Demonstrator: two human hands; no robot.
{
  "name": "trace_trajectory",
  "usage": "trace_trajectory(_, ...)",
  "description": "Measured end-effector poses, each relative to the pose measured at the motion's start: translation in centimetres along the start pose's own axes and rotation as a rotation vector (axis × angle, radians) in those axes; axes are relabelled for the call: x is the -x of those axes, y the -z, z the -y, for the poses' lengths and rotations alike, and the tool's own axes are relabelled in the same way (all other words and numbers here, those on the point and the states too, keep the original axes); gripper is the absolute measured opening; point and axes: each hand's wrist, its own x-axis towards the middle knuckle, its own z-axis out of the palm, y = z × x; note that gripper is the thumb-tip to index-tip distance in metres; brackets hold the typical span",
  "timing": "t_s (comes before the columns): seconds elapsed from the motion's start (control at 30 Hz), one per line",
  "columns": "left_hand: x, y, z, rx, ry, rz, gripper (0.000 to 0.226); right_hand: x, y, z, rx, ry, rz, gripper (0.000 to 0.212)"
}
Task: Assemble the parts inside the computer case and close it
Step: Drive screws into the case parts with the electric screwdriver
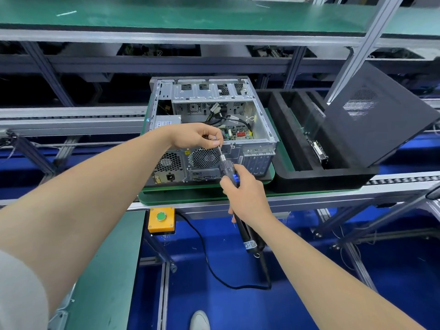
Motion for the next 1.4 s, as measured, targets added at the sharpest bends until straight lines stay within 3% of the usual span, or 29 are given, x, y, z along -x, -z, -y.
trace_trajectory(0.1, 0.0, 0.0, -0.1, 0.001, 0.003, 0.004, 0.016, -0.1, 0.0, -0.1, 0.002, 0.009, -0.008, 0.028)
trace_trajectory(0.3, 0.2, 0.0, -0.2, -0.008, -0.022, 0.015, 0.012, -0.3, 0.0, -0.3, -0.036, -0.066, 0.038, 0.053)
trace_trajectory(0.47, 0.4, -0.1, -0.5, -0.022, -0.019, 0.000, 0.011, -0.4, -0.1, -0.1, -0.114, -0.108, 0.054, 0.051)
trace_trajectory(0.7, 0.6, -0.2, -1.0, -0.076, -0.010, -0.021, 0.011, -0.3, 0.0, 0.2, -0.223, -0.161, 0.086, 0.028)
trace_trajectory(0.9, 0.6, -0.5, -0.9, -0.057, -0.023, -0.046, 0.013, -0.2, -0.5, 0.5, -0.481, -0.268, 0.143, 0.020)
trace_trajectory(1.03, 0.6, -0.5, -0.7, -0.035, 0.002, -0.043, 0.016, 0.0, -0.5, 0.1, -0.571, -0.250, 0.191, 0.024)
trace_trajectory(1.17, 0.6, -0.6, -0.6, 0.101, 0.142, -0.155, 0.025, 0.4, -0.2, -0.5, -0.601, -0.232, 0.283, 0.049)
trace_trajectory(1.4, -0.2, -0.8, -0.6, 0.141, 0.216, -0.204, 0.028, 0.4, -0.1, -0.8, -0.616, -0.195, 0.335, 0.057)
